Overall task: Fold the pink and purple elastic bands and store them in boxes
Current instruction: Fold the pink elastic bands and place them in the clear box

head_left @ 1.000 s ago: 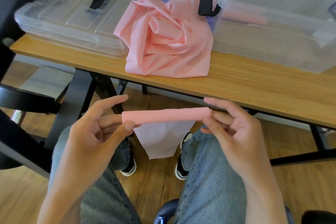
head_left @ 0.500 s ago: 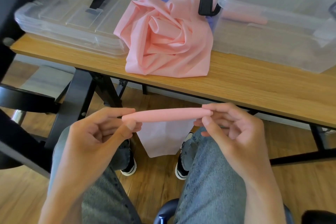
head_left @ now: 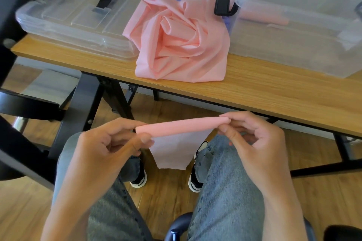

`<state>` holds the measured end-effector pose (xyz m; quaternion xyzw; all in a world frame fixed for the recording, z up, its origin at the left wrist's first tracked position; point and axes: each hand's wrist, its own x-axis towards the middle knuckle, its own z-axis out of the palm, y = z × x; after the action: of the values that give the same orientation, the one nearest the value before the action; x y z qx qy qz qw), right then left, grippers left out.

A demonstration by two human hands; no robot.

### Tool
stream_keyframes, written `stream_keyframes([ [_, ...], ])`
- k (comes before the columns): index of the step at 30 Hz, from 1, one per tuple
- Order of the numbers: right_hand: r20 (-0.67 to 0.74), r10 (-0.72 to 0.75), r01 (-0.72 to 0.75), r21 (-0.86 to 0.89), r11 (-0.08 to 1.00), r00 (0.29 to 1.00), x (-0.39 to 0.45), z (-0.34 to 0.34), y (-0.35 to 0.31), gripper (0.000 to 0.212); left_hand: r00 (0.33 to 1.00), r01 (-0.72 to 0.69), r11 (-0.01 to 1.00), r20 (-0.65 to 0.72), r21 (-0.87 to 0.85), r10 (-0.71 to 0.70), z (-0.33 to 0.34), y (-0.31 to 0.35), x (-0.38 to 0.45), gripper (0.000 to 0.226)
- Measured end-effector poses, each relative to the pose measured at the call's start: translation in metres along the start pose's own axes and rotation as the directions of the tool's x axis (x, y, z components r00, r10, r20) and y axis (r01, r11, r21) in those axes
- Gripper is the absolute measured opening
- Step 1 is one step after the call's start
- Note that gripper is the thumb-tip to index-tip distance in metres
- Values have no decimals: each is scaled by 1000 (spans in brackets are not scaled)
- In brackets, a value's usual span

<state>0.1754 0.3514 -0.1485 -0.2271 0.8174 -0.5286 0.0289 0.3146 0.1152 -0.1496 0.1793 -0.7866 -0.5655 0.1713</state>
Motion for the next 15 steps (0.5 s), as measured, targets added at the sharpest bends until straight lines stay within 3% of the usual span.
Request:
stream_keyframes([
  [9, 76, 14, -35, 280, 959, 997, -1, 2, -13, 15, 996, -31, 993, -88, -111, 21, 1, 1, 0, 34],
  [12, 63, 10, -25, 247, 969, 998, -1, 2, -12, 12, 992, -45, 994, -120, -100, 33, 2, 2, 0, 30],
  [15, 73, 38, -51, 191, 980, 997, -1, 2, -10, 32, 992, -39, 997, -123, -64, 31, 1, 2, 0, 42],
])
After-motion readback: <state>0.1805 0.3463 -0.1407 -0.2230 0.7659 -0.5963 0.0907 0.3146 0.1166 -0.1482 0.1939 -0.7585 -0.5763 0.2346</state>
